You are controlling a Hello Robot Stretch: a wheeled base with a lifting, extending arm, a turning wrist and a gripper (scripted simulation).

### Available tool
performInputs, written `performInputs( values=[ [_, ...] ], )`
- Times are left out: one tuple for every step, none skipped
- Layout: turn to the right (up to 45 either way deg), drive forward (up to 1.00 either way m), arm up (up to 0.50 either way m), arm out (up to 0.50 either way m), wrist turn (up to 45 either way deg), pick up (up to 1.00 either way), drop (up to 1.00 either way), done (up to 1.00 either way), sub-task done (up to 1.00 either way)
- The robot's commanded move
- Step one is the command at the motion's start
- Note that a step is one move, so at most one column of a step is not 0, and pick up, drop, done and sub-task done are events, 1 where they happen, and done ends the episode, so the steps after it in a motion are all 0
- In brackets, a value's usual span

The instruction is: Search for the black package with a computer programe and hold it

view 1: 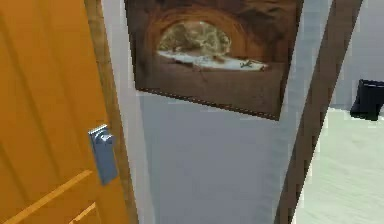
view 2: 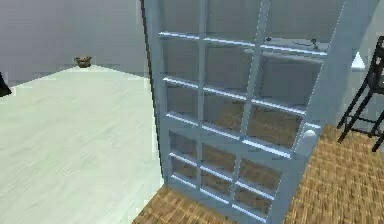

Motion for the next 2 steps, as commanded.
performInputs(
  values=[
    [45.0,0.0,0.0,0.0,0.0,0.0,0.0,0.0,0.0],
    [15.0,0.0,0.0,0.0,0.0,0.0,0.0,0.0,0.0]
  ],
)
